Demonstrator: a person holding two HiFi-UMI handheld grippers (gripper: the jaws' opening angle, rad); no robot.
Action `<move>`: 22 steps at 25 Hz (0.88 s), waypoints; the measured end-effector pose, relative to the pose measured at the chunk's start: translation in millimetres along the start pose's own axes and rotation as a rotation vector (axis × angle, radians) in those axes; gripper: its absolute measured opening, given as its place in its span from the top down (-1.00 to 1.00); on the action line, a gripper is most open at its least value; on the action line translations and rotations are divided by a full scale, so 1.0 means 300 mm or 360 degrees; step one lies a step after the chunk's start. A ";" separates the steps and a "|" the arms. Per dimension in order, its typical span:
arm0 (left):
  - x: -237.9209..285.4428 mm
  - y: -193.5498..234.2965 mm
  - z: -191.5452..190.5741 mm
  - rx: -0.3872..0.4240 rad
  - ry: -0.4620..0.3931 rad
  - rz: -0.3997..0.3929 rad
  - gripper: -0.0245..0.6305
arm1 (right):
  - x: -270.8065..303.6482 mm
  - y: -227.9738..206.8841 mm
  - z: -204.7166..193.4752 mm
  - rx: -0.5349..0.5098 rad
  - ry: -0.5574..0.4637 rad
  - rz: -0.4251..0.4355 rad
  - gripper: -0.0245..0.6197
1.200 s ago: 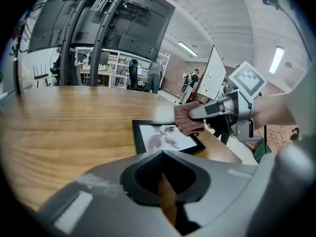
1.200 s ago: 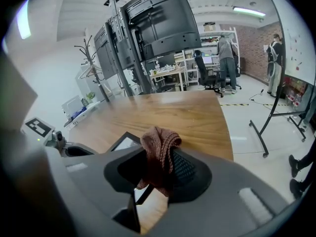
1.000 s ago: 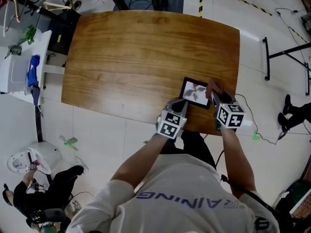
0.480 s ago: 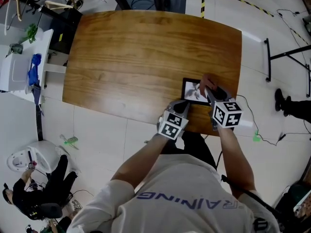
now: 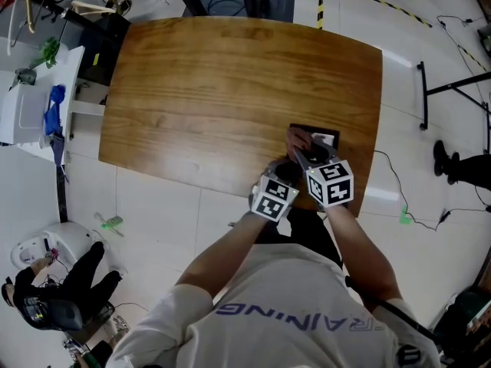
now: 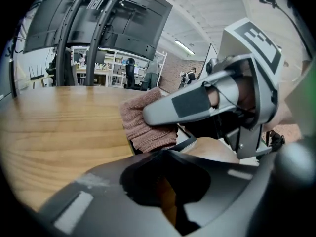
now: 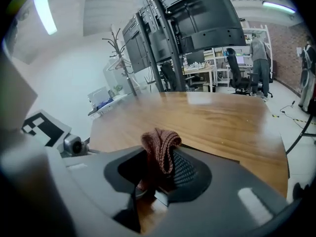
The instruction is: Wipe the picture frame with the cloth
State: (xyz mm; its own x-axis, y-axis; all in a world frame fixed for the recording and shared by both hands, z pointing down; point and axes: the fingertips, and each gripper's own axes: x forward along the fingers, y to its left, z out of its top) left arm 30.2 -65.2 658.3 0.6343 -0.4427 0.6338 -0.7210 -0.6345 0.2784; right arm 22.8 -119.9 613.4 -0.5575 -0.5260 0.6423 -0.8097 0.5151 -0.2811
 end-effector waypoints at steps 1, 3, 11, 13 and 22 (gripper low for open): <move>0.000 0.000 0.000 0.0002 -0.0001 0.0001 0.92 | 0.006 -0.007 -0.008 -0.0006 0.0012 -0.0008 0.53; 0.000 0.001 0.001 0.0004 -0.0002 0.0002 0.92 | 0.011 -0.024 -0.018 -0.0016 0.0031 -0.0026 0.53; 0.001 0.005 -0.001 -0.0013 -0.0002 0.0005 0.92 | -0.025 -0.091 -0.042 -0.0059 0.0047 -0.0115 0.53; -0.001 0.007 0.000 -0.0012 -0.0002 0.0008 0.92 | -0.048 -0.115 -0.049 -0.0057 0.0051 -0.0140 0.53; -0.008 0.008 0.001 -0.0003 -0.0004 0.0015 0.92 | -0.167 -0.255 -0.095 0.0017 0.0048 -0.0298 0.53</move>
State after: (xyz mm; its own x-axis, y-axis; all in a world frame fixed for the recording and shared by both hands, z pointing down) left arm 27.1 -65.9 657.2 0.6283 -0.4502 0.6345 -0.7274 -0.6291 0.2740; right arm 118.1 -113.6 623.1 -0.3914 -0.5912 0.7052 -0.9008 0.4029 -0.1621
